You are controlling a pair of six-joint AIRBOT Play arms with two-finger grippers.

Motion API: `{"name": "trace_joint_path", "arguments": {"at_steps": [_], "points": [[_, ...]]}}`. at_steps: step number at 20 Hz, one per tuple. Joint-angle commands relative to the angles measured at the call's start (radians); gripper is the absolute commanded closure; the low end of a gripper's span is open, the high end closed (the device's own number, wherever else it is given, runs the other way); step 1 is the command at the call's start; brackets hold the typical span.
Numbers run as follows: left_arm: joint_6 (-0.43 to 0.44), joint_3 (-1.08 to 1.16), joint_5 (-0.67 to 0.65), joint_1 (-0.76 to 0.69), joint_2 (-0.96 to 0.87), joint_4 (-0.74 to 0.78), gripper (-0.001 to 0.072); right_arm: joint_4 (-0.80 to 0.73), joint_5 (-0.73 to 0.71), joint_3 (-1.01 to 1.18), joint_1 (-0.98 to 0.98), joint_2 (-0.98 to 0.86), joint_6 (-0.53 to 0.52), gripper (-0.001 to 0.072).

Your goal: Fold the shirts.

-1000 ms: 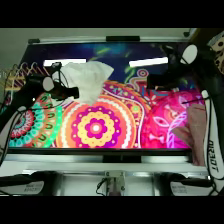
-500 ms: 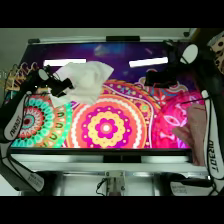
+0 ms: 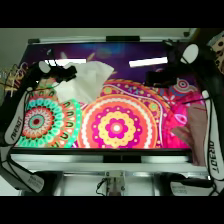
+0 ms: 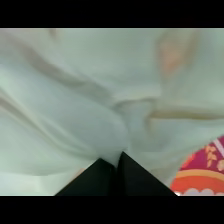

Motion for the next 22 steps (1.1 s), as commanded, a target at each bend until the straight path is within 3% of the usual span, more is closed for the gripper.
{"name": "trace_joint_path", "arguments": {"at_steps": [1,5,8,11,13,15,18,19,20,22], "points": [[0.195,0.089,0.018,-0.098,0.201,-0.021,0.0682,0.01,0.003,0.001,0.001,0.058,-0.04,0.0165],[0.194,0.093,0.019,-0.264,0.547,-0.007,0.0682,-0.035,-0.058,0.0,0.001,0.315,-0.071,0.0165],[0.173,0.083,-0.032,-0.418,0.658,0.002,0.0682,-0.038,-0.005,0.0,0.001,0.498,-0.02,0.0165],[0.063,-0.006,-0.045,-0.601,0.654,0.075,0.0682,-0.048,0.151,-0.001,0.001,0.606,0.049,0.0165],[-0.068,-0.118,-0.042,-0.693,0.621,0.195,0.0682,-0.108,0.24,-0.04,0.001,0.645,0.057,0.0165],[-0.208,-0.243,-0.019,-0.732,0.57,0.291,0.0681,-0.163,0.271,-0.145,0.001,0.673,0.056,0.0164],[-0.29,-0.349,0.001,-0.725,0.47,0.293,0.0658,-0.157,0.226,-0.378,0.001,0.679,0.048,0.0161],[-0.289,-0.351,0.0,-0.721,0.437,0.285,0.0405,-0.137,0.173,-0.467,0.001,0.676,0.046,0.005],[-0.29,-0.347,0.001,-0.715,0.417,0.279,-0.0013,-0.113,0.124,-0.54,0.001,0.67,0.037,0.0019],[-0.248,-0.315,-0.06,-0.668,0.419,0.282,-0.0013,-0.085,0.098,-0.628,0.0,0.639,0.029,0.0019]]}}
